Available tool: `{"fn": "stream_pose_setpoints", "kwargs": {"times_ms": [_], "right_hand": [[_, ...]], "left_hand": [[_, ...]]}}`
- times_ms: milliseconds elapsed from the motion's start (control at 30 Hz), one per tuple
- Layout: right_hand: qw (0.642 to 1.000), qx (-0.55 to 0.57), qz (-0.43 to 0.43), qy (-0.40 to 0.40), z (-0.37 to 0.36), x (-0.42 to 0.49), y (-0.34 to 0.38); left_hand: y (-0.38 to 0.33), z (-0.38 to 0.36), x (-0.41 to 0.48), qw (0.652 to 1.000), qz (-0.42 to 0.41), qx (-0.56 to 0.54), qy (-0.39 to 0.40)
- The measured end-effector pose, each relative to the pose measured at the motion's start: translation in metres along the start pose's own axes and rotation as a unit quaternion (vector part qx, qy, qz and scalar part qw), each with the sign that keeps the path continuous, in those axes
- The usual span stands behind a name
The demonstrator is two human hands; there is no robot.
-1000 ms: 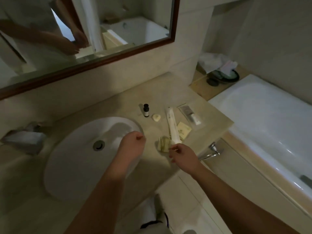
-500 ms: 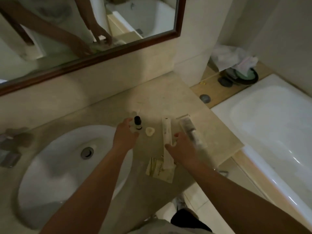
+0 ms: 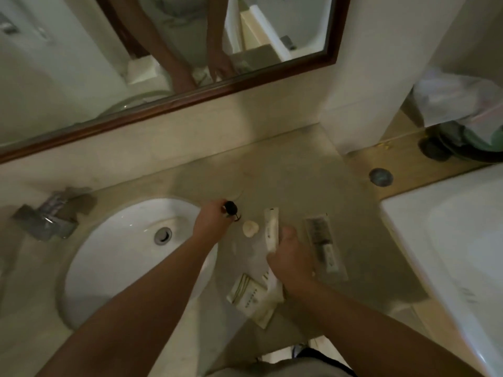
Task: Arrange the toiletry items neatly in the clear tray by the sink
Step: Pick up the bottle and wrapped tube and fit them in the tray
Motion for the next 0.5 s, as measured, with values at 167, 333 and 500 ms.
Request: {"fn": "stream_pose_setpoints", "kwargs": {"times_ms": [167,333,500], "right_hand": [[0.996,0.062,0.036,0.044,0.0,-0.003,-0.005],[0.996,0.063,0.049,0.05,0.004,-0.007,0.011],[0.998,0.051,0.008,0.037,0.009,-0.003,-0.002]], "left_hand": [[0.006,0.007,0.002,1.0,-0.006,-0.003,-0.029],[0.007,-0.012,-0.006,0.999,0.034,-0.028,0.013],[-0.017,-0.037,0.009,0.998,0.002,-0.036,0.045]]}}
Point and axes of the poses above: each hand's wrist, its own x-axis towards the middle knuckle, its own z-axis out of the back of the hand, y = z × x, the point moved 5 cm from there along x, towards the middle knuckle, and after that the axes turned 12 degrees about -x, right-handed, at the moved point
